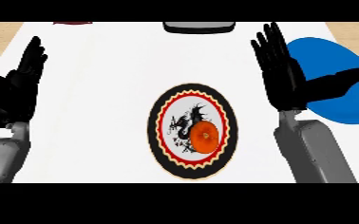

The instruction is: Pick the squash from the plate and place it in the plate

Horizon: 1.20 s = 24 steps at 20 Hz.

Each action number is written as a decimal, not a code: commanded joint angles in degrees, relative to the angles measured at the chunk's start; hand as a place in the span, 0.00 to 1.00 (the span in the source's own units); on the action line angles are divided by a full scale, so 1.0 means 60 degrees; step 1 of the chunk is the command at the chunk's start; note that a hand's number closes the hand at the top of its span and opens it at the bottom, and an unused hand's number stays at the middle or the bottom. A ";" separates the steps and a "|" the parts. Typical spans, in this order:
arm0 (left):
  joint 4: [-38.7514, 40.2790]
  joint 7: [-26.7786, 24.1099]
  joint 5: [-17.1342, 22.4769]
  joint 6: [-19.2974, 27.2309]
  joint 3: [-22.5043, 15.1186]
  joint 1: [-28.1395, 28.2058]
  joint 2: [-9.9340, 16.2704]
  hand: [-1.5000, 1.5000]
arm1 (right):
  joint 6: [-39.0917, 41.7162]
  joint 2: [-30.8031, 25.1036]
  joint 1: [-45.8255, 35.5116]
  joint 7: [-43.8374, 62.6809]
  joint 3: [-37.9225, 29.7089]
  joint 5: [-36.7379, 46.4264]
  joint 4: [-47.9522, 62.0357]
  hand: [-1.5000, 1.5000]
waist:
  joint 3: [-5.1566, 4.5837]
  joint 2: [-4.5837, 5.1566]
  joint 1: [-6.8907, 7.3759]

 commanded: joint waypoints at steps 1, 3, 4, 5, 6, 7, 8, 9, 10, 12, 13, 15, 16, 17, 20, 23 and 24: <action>-0.0093 0.0467 0.0137 -0.0179 -0.0254 0.0097 -0.0464 0.50 | 0.1058 -0.0652 -0.0943 0.0120 -0.0447 -0.0201 0.0448 1.00 | 0.0104 0.0109 0.0203; 0.0637 0.0301 0.0521 -0.0212 -0.0698 0.0659 -0.1326 0.50 | 0.1997 -0.1200 -0.1751 0.0281 -0.0085 -0.0224 0.0108 1.00 | 0.0088 0.0171 0.0271; 0.0853 0.0345 0.0705 -0.0364 -0.0907 0.0933 -0.1623 0.50 | 0.2348 -0.1180 -0.2032 0.0115 0.0293 -0.0039 -0.0005 1.00 | 0.0077 0.0200 0.0360; 0.0857 0.0435 0.1054 -0.0612 -0.1094 0.1446 -0.1921 0.50 | 0.2901 -0.1334 -0.2143 -0.0120 0.0497 0.0027 -0.0031 1.00 | 0.0070 0.0223 0.0581; 0.1008 0.0672 0.1166 -0.0696 -0.1299 0.1570 -0.2147 0.50 | 0.3613 -0.1852 -0.2519 -0.0055 0.0407 -0.0087 0.0044 1.00 | 0.0073 0.0287 0.0631; 0.0865 0.0642 0.1093 -0.0685 -0.1129 0.1274 -0.1880 0.50 | 0.2973 -0.3691 -0.2372 -0.0216 0.1285 0.2917 -0.0032 1.00 | -0.0289 0.0090 0.0254; 0.1021 0.0667 0.1495 -0.0882 -0.1462 0.1515 -0.2570 0.50 | 0.2223 -0.3238 -0.2298 -0.0442 0.1002 0.3098 0.0707 1.00 | 0.0005 0.0285 0.0347; 0.0885 0.0516 0.1641 -0.1079 -0.1512 0.1721 -0.2645 0.50 | 0.2092 -0.2833 -0.1957 -0.1291 0.0578 0.2913 0.1514 1.00 | 0.0086 0.0274 0.0468; 0.1001 0.0156 0.1740 -0.1301 -0.1442 0.2083 -0.2604 0.50 | 0.1835 -0.2132 -0.1642 -0.2068 0.0626 0.2929 0.2016 0.00 | 0.0099 0.0231 0.0468; 0.1010 0.0063 0.1342 -0.0913 -0.1953 0.2338 -0.3155 0.50 | 0.2238 -0.1778 -0.1260 -0.3362 0.0281 0.2530 0.2604 0.00 | 0.0111 0.0184 0.0346; 0.1005 0.0360 0.1727 -0.1317 -0.1366 0.1924 -0.2641 0.50 | 0.2841 -0.1751 -0.1158 -0.4173 0.0096 0.2305 0.3068 0.00 | 0.0112 0.0170 0.0309; 0.0614 0.0323 0.1486 -0.1313 -0.1690 0.2430 -0.2720 0.50 | 0.3751 -0.1904 -0.1433 -0.4478 -0.0042 0.2094 0.3547 0.00 | 0.0109 0.0136 0.0305; 0.0977 0.0094 0.1925 -0.1812 -0.1132 0.2303 -0.2430 0.50 | 0.3609 -0.1659 -0.1665 -0.4835 0.0070 0.2473 0.3945 0.00 | 0.0105 0.0142 0.0306; 0.1081 0.0117 0.1390 -0.1127 -0.1531 0.2202 -0.3022 0.50 | 0.4016 -0.1838 -0.1881 -0.4626 0.0026 0.2466 0.4111 0.00 | 0.0104 0.0131 0.0261; 0.1488 -0.0336 0.1513 -0.1473 -0.1234 0.2372 -0.2891 0.50 | 0.4466 -0.2643 -0.1773 -0.3661 0.0110 0.2613 0.2963 0.00 | 0.0095 0.0098 0.0153; 0.0813 0.0191 0.1537 -0.1466 -0.1396 0.2491 -0.2732 0.50 | 0.5097 -0.3704 -0.1971 -0.3250 0.1020 0.3698 0.2647 0.00 | 0.0088 0.0056 0.0172; 0.0753 0.0144 0.1540 -0.1441 -0.1236 0.2644 -0.2576 0.50 | 0.5495 -0.4033 -0.1932 -0.3126 0.1221 0.3849 0.2511 0.00 | 0.0087 0.0045 0.0180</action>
